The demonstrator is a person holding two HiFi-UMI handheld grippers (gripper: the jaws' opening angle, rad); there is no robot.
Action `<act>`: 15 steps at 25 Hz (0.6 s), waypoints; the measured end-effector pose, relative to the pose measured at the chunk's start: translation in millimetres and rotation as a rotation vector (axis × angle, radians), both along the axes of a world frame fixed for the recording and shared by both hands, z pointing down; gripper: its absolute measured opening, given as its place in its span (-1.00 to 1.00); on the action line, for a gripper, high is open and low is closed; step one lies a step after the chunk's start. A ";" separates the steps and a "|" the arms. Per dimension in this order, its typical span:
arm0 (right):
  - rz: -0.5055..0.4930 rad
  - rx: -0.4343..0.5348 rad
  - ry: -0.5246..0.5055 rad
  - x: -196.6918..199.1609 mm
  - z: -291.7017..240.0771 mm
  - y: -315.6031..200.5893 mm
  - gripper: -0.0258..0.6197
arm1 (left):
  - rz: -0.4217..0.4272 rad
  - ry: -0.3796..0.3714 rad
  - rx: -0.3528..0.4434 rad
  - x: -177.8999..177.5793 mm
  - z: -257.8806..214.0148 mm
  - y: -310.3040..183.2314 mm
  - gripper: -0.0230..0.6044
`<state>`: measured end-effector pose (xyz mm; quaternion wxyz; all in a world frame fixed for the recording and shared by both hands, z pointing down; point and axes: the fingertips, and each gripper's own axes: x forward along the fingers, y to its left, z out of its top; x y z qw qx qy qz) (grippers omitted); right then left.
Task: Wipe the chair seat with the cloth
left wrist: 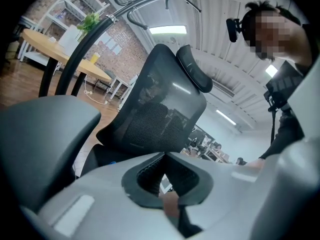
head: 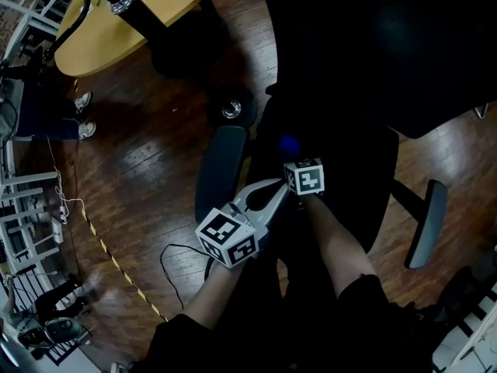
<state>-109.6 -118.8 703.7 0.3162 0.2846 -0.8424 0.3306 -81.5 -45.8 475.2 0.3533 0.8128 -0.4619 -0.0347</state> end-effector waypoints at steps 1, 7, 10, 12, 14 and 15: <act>0.015 -0.009 0.014 9.5 5.5 0.1 -0.80 | 0.006 -0.002 -0.001 0.8 0.5 -0.5 -0.92; 0.124 -0.022 0.080 85.6 19.8 -7.2 -0.80 | 0.061 -0.036 -0.019 11.4 6.7 -2.9 -0.92; 0.184 -0.013 0.122 137.4 23.0 -13.1 -0.80 | 0.093 -0.045 -0.028 21.3 10.7 -4.6 -0.92; 0.222 0.002 0.153 174.0 21.3 -16.9 -0.80 | 0.111 -0.050 -0.034 28.8 13.4 -5.2 -0.92; 0.272 0.006 0.180 209.4 18.1 -20.2 -0.80 | 0.130 -0.056 -0.038 34.9 16.0 -7.7 -0.92; 0.298 0.001 0.194 227.2 17.4 -19.9 -0.80 | 0.140 -0.058 -0.039 37.4 17.1 -9.4 -0.92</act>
